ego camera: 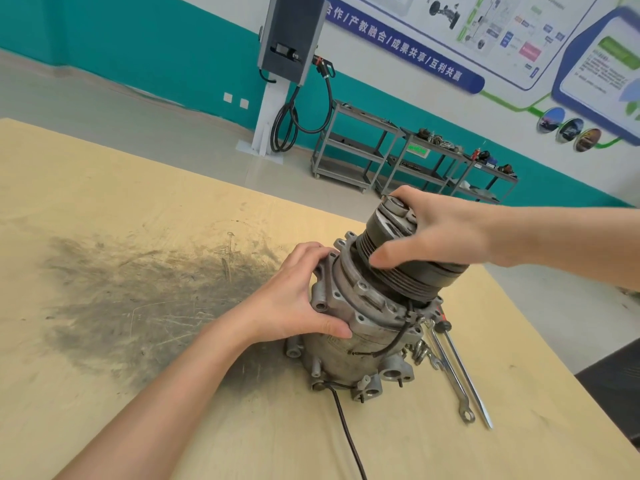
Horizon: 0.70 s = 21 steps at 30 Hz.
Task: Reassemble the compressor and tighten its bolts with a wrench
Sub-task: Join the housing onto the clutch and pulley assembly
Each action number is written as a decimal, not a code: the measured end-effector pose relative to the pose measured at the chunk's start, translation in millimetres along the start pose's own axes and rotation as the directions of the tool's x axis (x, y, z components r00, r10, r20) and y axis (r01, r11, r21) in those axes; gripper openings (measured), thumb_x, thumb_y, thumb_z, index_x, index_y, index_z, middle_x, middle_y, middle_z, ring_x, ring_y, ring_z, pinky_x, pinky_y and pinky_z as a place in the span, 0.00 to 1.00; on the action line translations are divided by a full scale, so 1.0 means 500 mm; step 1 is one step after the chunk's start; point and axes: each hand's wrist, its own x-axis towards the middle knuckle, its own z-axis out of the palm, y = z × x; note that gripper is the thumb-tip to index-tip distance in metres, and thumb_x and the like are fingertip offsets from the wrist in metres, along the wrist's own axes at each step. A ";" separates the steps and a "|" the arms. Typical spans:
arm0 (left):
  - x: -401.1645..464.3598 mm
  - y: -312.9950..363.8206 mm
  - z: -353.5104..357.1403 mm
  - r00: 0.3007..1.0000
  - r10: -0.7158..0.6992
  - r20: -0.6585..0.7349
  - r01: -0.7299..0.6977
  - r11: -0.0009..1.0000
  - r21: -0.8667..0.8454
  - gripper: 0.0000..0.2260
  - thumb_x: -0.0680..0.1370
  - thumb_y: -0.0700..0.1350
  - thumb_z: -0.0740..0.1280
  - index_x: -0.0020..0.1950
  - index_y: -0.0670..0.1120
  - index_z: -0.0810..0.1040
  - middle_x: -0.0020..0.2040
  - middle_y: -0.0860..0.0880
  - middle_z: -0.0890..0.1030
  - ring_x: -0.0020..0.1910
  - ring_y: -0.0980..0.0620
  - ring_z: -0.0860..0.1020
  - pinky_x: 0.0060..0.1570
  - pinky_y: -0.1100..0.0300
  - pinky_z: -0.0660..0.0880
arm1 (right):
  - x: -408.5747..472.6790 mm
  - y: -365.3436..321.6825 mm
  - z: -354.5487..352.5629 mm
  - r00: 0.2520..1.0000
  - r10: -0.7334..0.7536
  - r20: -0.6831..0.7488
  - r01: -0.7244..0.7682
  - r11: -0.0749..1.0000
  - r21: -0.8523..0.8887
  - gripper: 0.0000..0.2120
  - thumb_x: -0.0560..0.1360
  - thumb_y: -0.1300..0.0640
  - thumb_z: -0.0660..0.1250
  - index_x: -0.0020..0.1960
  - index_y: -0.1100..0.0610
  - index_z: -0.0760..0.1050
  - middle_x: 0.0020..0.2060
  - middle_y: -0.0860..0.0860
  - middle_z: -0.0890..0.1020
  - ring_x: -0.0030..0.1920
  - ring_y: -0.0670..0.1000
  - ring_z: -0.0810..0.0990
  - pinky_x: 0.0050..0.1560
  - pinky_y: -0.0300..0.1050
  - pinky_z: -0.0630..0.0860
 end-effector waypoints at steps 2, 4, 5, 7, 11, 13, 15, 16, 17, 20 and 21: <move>-0.001 0.001 0.005 1.000 0.003 -0.018 -0.003 1.000 0.014 0.49 0.60 0.63 0.79 0.73 0.58 0.55 0.58 0.70 0.57 0.63 0.69 0.58 0.53 0.82 0.57 | 0.008 -0.003 -0.004 0.996 0.084 0.016 -0.085 0.994 0.065 0.33 0.62 0.39 0.75 0.61 0.42 0.64 0.51 0.50 0.79 0.47 0.55 0.81 0.42 0.51 0.82; -0.001 0.001 0.009 1.000 0.004 -0.029 -0.003 1.000 0.024 0.48 0.60 0.62 0.79 0.73 0.59 0.56 0.58 0.69 0.57 0.63 0.67 0.59 0.54 0.75 0.59 | 0.013 -0.008 -0.004 0.990 0.138 0.027 -0.139 0.988 0.065 0.36 0.61 0.38 0.75 0.63 0.43 0.63 0.52 0.52 0.77 0.49 0.57 0.80 0.40 0.51 0.81; 0.000 0.000 0.010 1.000 0.005 -0.031 -0.004 1.000 0.027 0.48 0.60 0.62 0.79 0.73 0.59 0.56 0.58 0.69 0.57 0.62 0.67 0.59 0.56 0.72 0.59 | 0.013 -0.012 -0.002 0.987 0.157 0.028 -0.159 0.985 0.061 0.38 0.60 0.37 0.75 0.64 0.43 0.61 0.52 0.52 0.76 0.49 0.57 0.79 0.39 0.51 0.81; 0.000 0.000 0.010 1.000 0.003 -0.027 -0.002 1.000 0.031 0.48 0.60 0.63 0.78 0.72 0.59 0.56 0.57 0.69 0.58 0.63 0.67 0.59 0.59 0.67 0.60 | 0.011 -0.013 0.002 0.983 0.180 0.018 -0.181 0.982 0.051 0.40 0.63 0.35 0.73 0.68 0.40 0.57 0.52 0.51 0.73 0.50 0.56 0.77 0.39 0.51 0.81; -0.002 0.004 0.007 1.000 -0.002 -0.016 0.002 1.000 0.028 0.49 0.60 0.61 0.79 0.73 0.57 0.56 0.61 0.66 0.59 0.66 0.64 0.60 0.62 0.64 0.62 | 0.000 -0.008 0.005 0.999 0.036 -0.033 -0.040 0.991 -0.126 0.38 0.66 0.34 0.70 0.70 0.41 0.56 0.57 0.49 0.73 0.53 0.54 0.75 0.47 0.49 0.79; -0.002 0.006 0.007 1.000 -0.003 -0.004 0.003 1.000 0.027 0.49 0.61 0.60 0.80 0.75 0.55 0.55 0.63 0.64 0.59 0.67 0.62 0.60 0.63 0.63 0.62 | -0.007 -0.002 0.003 0.995 -0.096 -0.016 0.090 0.971 -0.223 0.35 0.66 0.33 0.69 0.66 0.42 0.58 0.55 0.48 0.75 0.52 0.53 0.77 0.46 0.46 0.79; -0.002 0.009 0.005 1.000 -0.001 0.006 0.001 1.000 0.022 0.50 0.62 0.59 0.80 0.76 0.53 0.55 0.64 0.63 0.59 0.68 0.60 0.60 0.65 0.61 0.62 | -0.010 0.010 0.000 0.978 -0.207 0.008 0.200 0.935 -0.293 0.35 0.66 0.31 0.69 0.64 0.41 0.58 0.57 0.48 0.75 0.55 0.53 0.76 0.49 0.48 0.79; -0.002 0.009 0.004 1.000 0.000 0.012 0.000 1.000 0.018 0.50 0.62 0.59 0.80 0.76 0.52 0.55 0.64 0.62 0.58 0.69 0.60 0.60 0.66 0.61 0.61 | -0.010 0.017 -0.002 0.967 -0.253 0.016 0.243 0.909 -0.338 0.36 0.65 0.29 0.69 0.65 0.41 0.57 0.58 0.48 0.73 0.58 0.53 0.74 0.53 0.50 0.78; -0.002 0.010 0.004 1.000 0.003 0.017 -0.003 1.000 0.013 0.50 0.63 0.59 0.80 0.77 0.52 0.54 0.65 0.62 0.58 0.69 0.59 0.60 0.67 0.60 0.61 | -0.010 0.024 -0.005 0.954 -0.300 0.023 0.285 0.876 -0.388 0.38 0.64 0.28 0.68 0.67 0.40 0.57 0.59 0.47 0.71 0.60 0.53 0.71 0.57 0.52 0.76; -0.003 0.012 0.003 0.999 0.009 0.036 -0.009 1.000 0.001 0.51 0.62 0.60 0.79 0.77 0.54 0.53 0.66 0.64 0.57 0.70 0.60 0.59 0.67 0.61 0.59 | -0.011 0.028 -0.015 0.871 -0.480 0.105 0.463 0.730 -0.503 0.43 0.63 0.28 0.65 0.71 0.44 0.55 0.61 0.46 0.67 0.62 0.50 0.65 0.63 0.50 0.72; -0.003 0.012 0.003 0.999 0.006 0.041 -0.006 1.000 -0.002 0.52 0.62 0.61 0.78 0.77 0.54 0.52 0.65 0.65 0.56 0.70 0.61 0.58 0.68 0.61 0.59 | -0.010 0.027 -0.019 0.831 -0.538 0.144 0.525 0.668 -0.527 0.44 0.64 0.29 0.65 0.73 0.48 0.56 0.61 0.47 0.67 0.62 0.50 0.65 0.63 0.50 0.72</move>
